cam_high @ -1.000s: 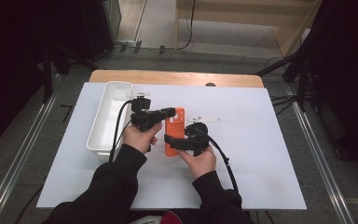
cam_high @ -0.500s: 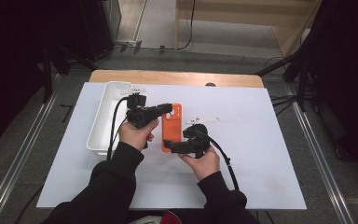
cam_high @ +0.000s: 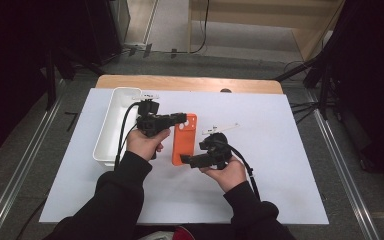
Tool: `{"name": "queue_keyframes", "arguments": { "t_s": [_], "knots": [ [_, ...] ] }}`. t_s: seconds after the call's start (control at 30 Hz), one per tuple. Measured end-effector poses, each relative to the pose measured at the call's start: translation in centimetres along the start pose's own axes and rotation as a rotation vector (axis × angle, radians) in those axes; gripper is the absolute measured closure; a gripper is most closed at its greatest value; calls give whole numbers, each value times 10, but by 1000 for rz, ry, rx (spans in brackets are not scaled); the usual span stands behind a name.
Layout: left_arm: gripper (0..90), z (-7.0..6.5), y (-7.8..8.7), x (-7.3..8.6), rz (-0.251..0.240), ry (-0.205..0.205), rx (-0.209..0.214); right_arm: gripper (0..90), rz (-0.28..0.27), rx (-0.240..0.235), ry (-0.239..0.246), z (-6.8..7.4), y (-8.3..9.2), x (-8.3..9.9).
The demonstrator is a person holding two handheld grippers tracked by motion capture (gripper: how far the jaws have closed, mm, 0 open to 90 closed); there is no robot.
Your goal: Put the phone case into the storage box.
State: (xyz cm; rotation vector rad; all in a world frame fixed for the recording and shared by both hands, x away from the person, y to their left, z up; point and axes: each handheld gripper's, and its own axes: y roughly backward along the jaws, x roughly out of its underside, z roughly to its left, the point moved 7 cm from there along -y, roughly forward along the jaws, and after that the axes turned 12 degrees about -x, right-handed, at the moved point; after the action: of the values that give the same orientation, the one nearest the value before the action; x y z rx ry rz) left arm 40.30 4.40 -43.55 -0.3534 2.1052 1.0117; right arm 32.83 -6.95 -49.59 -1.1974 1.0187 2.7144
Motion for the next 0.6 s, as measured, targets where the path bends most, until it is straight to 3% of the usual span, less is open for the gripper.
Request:
{"name": "queue_keyframes", "arguments": {
  "t_s": [0.2, 0.27, 0.33, 0.43, 0.6],
  "knots": [
    [760, -2, 3, 1, 25, -23, 16, 81, 32, -25, -3, -1, 5, 4],
    [760, -2, 4, 2, 27, -31, 25, 159, 45, -28, 8, 1, 8, 5],
    [759, -2, 5, 2, 36, -36, 28, 166, 50, -12, 13, 1, 10, 6],
    [759, -2, 8, 3, 45, -49, 33, 167, 50, -51, 2, 1, 13, 6],
    [759, -2, 14, 3, 48, -56, 47, 167, 54, -90, 26, 0, 22, 6]
  ]
}}
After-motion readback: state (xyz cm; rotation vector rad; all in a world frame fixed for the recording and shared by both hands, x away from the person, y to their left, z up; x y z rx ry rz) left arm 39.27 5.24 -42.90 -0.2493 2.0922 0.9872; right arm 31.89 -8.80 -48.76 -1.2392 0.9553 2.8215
